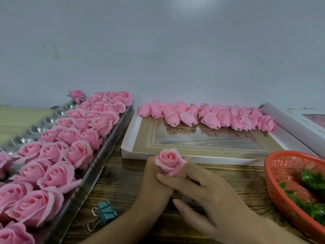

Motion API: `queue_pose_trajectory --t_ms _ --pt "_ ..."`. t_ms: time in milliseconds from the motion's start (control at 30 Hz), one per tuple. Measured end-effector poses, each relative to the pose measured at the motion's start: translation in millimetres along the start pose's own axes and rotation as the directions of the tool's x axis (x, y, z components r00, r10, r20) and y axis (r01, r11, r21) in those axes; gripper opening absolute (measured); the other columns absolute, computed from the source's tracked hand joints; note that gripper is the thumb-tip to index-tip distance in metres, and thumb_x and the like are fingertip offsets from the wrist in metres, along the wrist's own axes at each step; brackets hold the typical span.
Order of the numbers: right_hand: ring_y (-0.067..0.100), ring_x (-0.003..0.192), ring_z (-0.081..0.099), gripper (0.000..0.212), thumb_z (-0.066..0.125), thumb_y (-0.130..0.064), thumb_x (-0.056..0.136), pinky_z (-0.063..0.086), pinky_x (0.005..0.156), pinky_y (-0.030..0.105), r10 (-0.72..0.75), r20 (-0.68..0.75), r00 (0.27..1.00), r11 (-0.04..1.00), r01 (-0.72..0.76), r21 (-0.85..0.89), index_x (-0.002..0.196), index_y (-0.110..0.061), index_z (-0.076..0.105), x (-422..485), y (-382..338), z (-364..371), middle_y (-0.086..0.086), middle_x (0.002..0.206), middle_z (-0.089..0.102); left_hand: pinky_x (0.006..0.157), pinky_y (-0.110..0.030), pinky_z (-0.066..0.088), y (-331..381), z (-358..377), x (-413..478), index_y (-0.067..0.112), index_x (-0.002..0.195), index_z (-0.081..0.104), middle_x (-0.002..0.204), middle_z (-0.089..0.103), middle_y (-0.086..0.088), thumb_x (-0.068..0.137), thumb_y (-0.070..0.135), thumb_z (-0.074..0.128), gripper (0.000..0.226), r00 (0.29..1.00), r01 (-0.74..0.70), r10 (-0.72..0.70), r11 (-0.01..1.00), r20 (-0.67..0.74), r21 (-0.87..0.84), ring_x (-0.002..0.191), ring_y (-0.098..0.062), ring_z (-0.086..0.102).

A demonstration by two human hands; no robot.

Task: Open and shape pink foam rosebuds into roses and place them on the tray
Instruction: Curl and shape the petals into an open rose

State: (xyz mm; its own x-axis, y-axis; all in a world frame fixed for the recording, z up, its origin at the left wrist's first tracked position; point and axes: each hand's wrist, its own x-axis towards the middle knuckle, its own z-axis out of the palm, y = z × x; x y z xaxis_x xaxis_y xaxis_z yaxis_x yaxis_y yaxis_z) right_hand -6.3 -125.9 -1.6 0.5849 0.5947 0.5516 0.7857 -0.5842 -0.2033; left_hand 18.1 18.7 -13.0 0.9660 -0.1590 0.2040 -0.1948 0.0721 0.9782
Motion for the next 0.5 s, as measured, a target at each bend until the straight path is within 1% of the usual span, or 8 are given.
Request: queue_pose_trajectory --t_ms 33,67,133,233,300,367,433,500 --pt "0.021 0.083 0.062 0.036 0.055 -0.025 0.094 0.052 0.069 0.031 0.000 -0.011 1.000 0.999 0.001 0.050 0.128 -0.016 0.065 0 1 0 0.005 0.113 0.063 0.057 -0.009 0.049 0 0 0 0.022 0.085 0.054 0.067 0.069 0.016 0.073 -0.020 0.061 0.044 1.000 -0.013 0.013 1.000 0.016 -0.004 0.067 0.003 0.065" --pt "0.018 0.083 0.062 0.033 0.053 -0.025 0.096 0.052 0.070 0.029 -0.003 -0.035 0.999 0.996 0.006 0.092 0.125 -0.016 0.067 -1 2 1 0.001 0.114 0.062 0.058 -0.010 0.050 0 0 1 0.019 0.086 0.057 0.068 0.069 0.011 0.072 -0.018 0.064 0.040 0.999 -0.032 0.032 0.999 0.032 -0.003 0.068 -0.001 0.066" --pt "0.016 0.078 0.062 0.029 0.049 -0.024 0.098 0.051 0.068 0.025 0.011 -0.107 0.994 0.984 0.008 0.180 0.114 -0.013 0.072 -2 4 2 -0.004 0.109 0.061 0.059 -0.013 0.049 1 2 6 0.016 0.078 0.060 0.066 0.065 0.006 0.075 -0.010 0.069 0.027 0.994 -0.097 0.096 0.995 0.054 0.012 0.064 -0.007 0.063" --pt "0.019 0.067 0.056 0.025 0.048 -0.019 0.099 0.046 0.063 0.026 0.113 -0.233 0.966 0.945 -0.032 0.326 0.096 -0.013 0.072 -4 7 2 0.002 0.085 0.063 0.058 -0.014 0.047 2 5 11 0.021 0.062 0.066 0.058 0.061 0.004 0.075 0.008 0.075 0.021 0.986 -0.158 0.157 0.987 0.046 0.023 0.060 -0.005 0.057" --pt "0.022 0.062 0.053 0.023 0.048 -0.021 0.097 0.043 0.059 0.031 0.224 -0.296 0.928 0.912 -0.093 0.400 0.085 -0.015 0.067 -5 11 4 0.005 0.071 0.058 0.056 -0.010 0.046 3 6 13 0.028 0.053 0.069 0.054 0.062 0.010 0.069 0.014 0.078 0.023 0.992 -0.117 0.118 0.993 0.045 -0.022 0.055 0.000 0.057" --pt "0.032 0.062 0.053 0.022 0.049 -0.028 0.095 0.040 0.058 0.043 0.357 -0.309 0.882 0.858 -0.179 0.481 0.078 -0.019 0.061 -5 14 7 0.007 0.066 0.054 0.052 -0.007 0.045 -1 5 14 0.034 0.044 0.068 0.049 0.061 0.014 0.074 -0.001 0.072 0.046 0.999 -0.035 0.036 0.998 0.022 -0.043 0.050 0.003 0.057" --pt "0.041 0.067 0.053 0.020 0.051 -0.037 0.091 0.040 0.062 0.049 0.461 -0.287 0.840 0.794 -0.246 0.557 0.076 -0.025 0.057 -3 16 8 0.017 0.066 0.052 0.051 -0.008 0.045 -5 4 14 0.025 0.039 0.065 0.047 0.060 0.013 0.073 -0.009 0.070 0.048 0.999 0.000 0.000 1.000 0.034 -0.009 0.049 0.001 0.058" --pt "0.041 0.067 0.051 0.020 0.054 -0.041 0.088 0.039 0.062 0.048 0.506 -0.266 0.821 0.757 -0.275 0.592 0.074 -0.027 0.056 -3 17 9 0.021 0.065 0.048 0.049 -0.007 0.043 -8 5 13 0.023 0.040 0.056 0.047 0.058 0.013 0.077 -0.015 0.063 0.053 0.998 -0.028 0.026 0.999 0.060 0.027 0.048 -0.003 0.056"
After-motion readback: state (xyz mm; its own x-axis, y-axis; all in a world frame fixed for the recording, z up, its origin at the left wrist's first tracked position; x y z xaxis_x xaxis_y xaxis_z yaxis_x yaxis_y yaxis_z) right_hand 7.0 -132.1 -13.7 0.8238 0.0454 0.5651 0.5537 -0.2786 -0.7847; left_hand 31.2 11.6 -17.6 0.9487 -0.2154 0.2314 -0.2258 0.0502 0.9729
